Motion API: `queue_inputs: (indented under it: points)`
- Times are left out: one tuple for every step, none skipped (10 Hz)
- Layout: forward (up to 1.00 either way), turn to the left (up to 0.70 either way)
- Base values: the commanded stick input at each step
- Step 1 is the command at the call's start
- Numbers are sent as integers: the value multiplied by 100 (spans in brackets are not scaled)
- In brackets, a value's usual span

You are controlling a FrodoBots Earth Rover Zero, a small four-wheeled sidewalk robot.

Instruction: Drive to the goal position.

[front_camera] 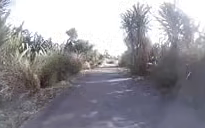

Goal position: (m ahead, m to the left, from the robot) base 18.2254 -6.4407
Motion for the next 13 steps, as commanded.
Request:
queue_inputs:
  points:
    - [45,0]
    - [45,0]
    - [45,0]
    - [45,0]
    - [45,0]
    - [45,0]
    - [45,0]
    - [45,0]
    - [45,0]
    - [45,0]
    - [45,0]
    - [45,0]
    - [45,0]
